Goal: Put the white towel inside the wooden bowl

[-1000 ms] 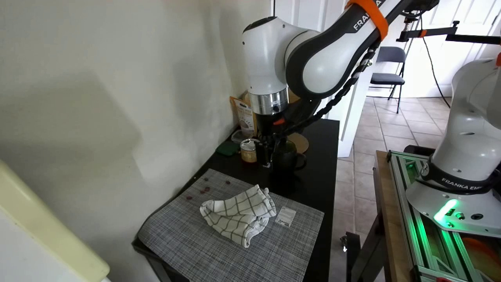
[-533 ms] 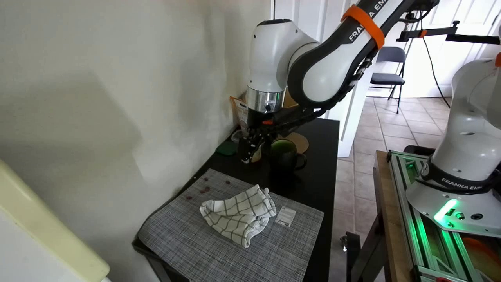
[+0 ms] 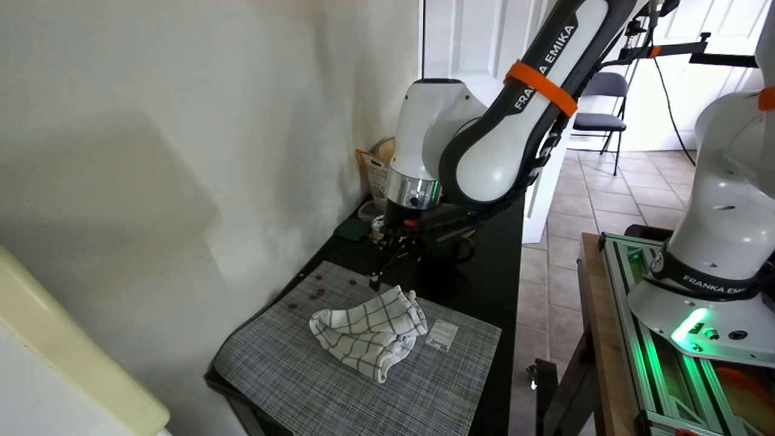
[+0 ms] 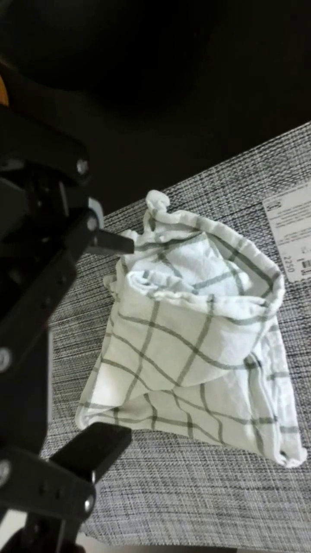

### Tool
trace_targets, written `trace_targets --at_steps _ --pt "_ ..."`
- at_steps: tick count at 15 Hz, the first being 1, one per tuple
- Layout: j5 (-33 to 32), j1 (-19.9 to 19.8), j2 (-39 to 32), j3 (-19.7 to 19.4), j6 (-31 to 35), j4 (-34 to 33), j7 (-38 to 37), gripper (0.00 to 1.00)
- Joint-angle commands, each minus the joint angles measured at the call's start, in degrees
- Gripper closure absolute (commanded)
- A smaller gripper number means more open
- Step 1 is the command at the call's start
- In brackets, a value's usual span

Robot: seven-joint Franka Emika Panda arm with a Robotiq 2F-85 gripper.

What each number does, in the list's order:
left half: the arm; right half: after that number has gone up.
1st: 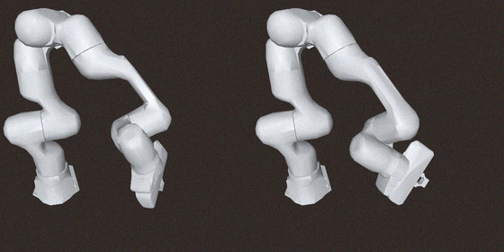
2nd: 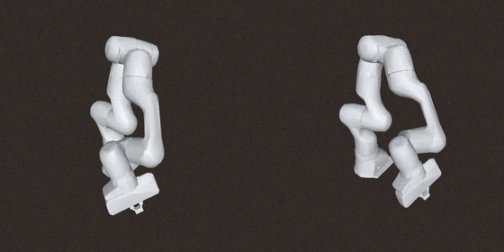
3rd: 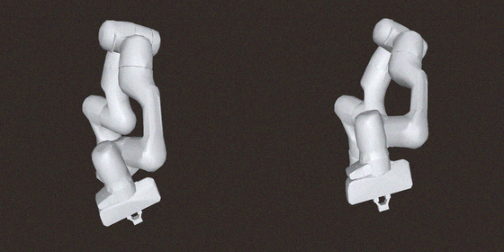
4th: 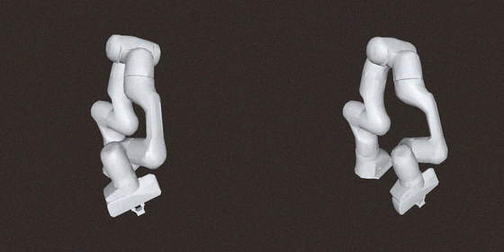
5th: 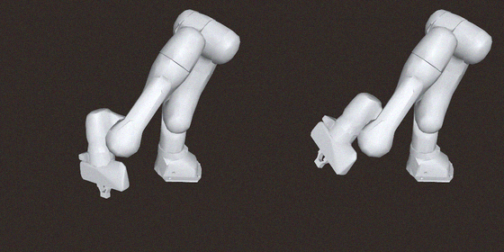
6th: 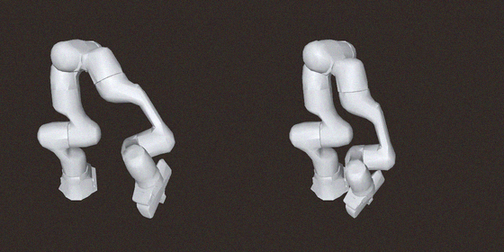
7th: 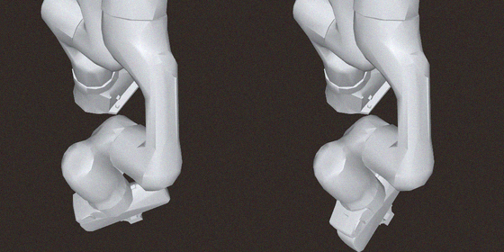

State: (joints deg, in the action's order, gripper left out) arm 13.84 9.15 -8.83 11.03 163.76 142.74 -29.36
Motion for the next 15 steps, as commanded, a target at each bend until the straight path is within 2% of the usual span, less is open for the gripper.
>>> trace_targets --at_steps 1,6,9,10,11,15 --pt "-4.9 3.39 -4.44 -4.58 1.47 -0.33 -6.27 0.0" --pt "-2.88 4.15 -11.67 -5.27 1.95 -4.35 -1.48 0.0" --pt "-3.86 6.11 -14.61 -6.47 2.41 -6.89 -1.58 0.0" --pt "-4.38 7.07 -15.1 -7.23 2.17 -7.57 -1.97 0.22" --pt "-4.84 7.89 -15.47 -7.93 1.89 -8.07 -2.2 0.26" --pt "-5.21 9.73 -16.85 -9.56 1.43 -9.71 -2.28 0.58"
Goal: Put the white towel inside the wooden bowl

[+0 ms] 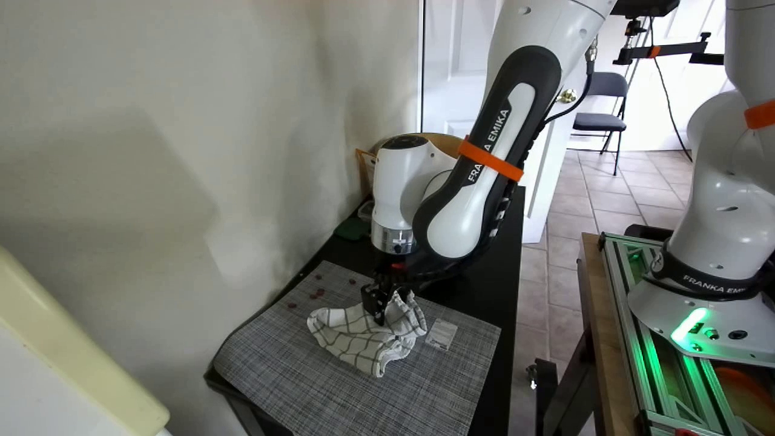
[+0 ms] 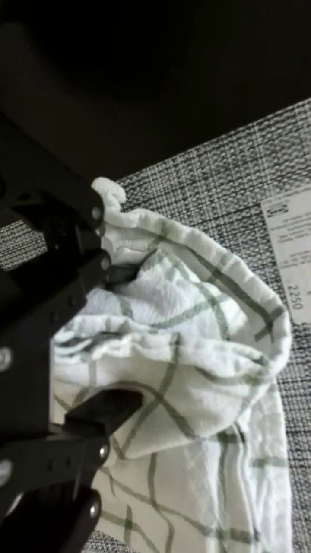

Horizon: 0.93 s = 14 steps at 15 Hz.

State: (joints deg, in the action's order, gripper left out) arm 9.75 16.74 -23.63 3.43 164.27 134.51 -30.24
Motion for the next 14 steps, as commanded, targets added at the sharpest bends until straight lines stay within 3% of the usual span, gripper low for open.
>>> trace_targets --at_steps 1,6,11,14 --pt "-1.19 2.51 -2.21 -2.29 0.89 -1.72 -1.49 0.65" --pt "-0.66 2.66 -1.74 -1.94 -0.51 -2.3 -0.53 0.99" --pt "-5.12 5.08 5.82 -5.17 -1.11 2.17 -1.44 0.96" --pt "-11.05 6.56 13.76 -8.4 -1.76 6.81 -2.77 0.96"
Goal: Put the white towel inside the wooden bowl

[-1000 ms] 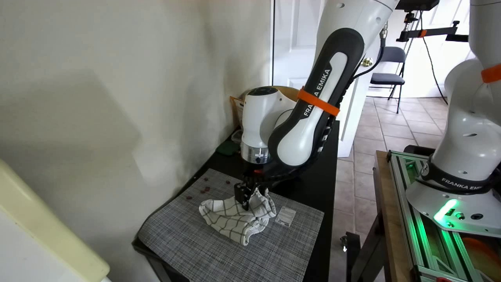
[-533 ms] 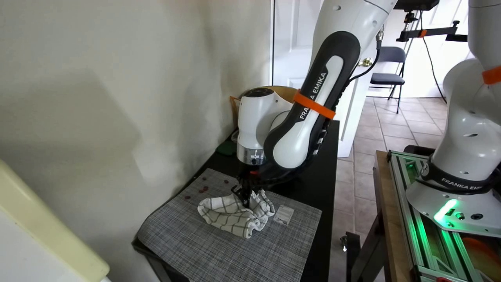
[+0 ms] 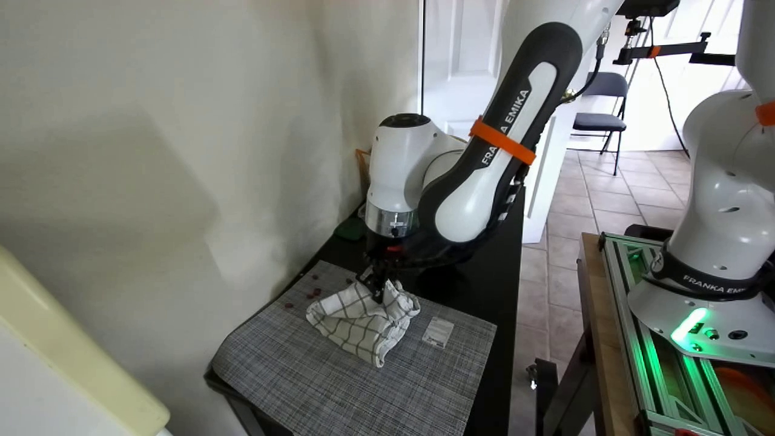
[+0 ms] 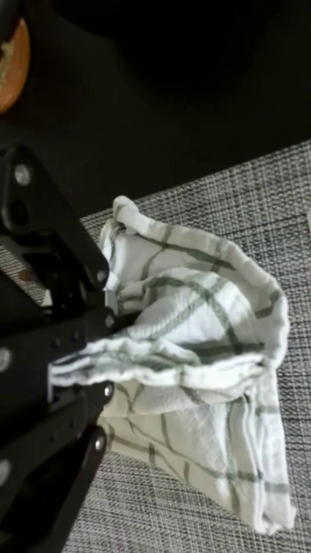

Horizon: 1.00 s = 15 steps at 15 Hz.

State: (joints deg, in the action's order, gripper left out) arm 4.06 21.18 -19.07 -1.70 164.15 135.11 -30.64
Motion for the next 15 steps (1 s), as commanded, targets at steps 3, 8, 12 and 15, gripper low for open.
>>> trace_targets --at_steps 3,8,12,15 --pt "-15.56 1.53 18.56 -6.36 -3.0 10.33 -7.78 0.96" --pt "-25.94 -11.38 34.62 -0.88 -9.07 14.41 -16.41 0.96" --pt "-19.75 -19.55 46.95 2.99 -18.88 16.27 -11.28 0.96" --pt "-18.75 -22.17 44.66 5.0 -17.99 14.05 -10.05 0.84"
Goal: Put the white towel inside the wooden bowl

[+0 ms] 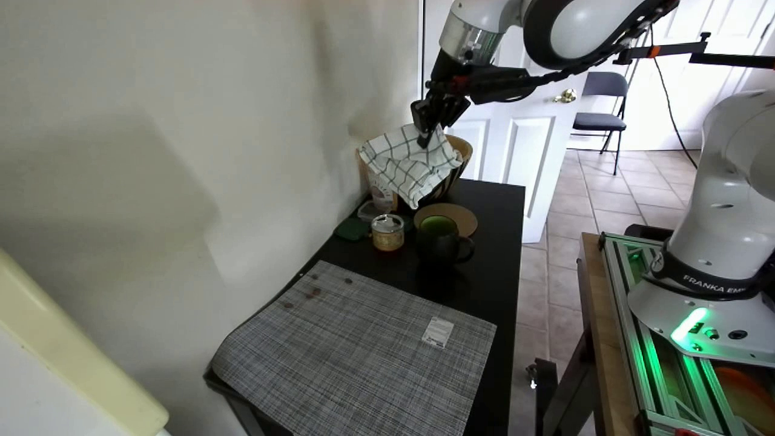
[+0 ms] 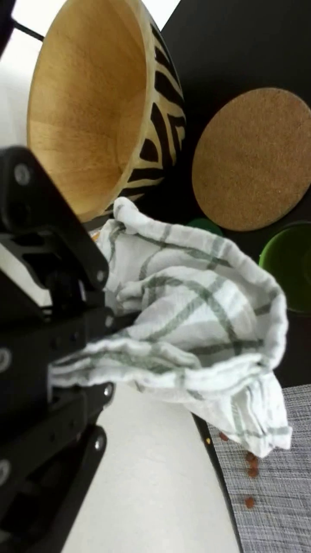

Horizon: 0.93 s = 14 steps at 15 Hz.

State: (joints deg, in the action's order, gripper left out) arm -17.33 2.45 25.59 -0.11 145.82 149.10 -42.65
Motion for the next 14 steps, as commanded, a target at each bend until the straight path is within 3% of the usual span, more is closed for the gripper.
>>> trace_targets --at_steps 1,2,4,14 --pt "2.92 -3.58 1.14 3.62 0.13 0.63 2.05 0.84" --pt "4.06 -3.02 0.34 3.58 0.78 0.78 1.92 0.96" --pt "2.33 -7.92 -0.82 4.64 0.35 0.2 -1.56 0.96" --pt "-0.24 -27.21 -8.58 0.45 9.01 -2.74 -5.91 0.96"
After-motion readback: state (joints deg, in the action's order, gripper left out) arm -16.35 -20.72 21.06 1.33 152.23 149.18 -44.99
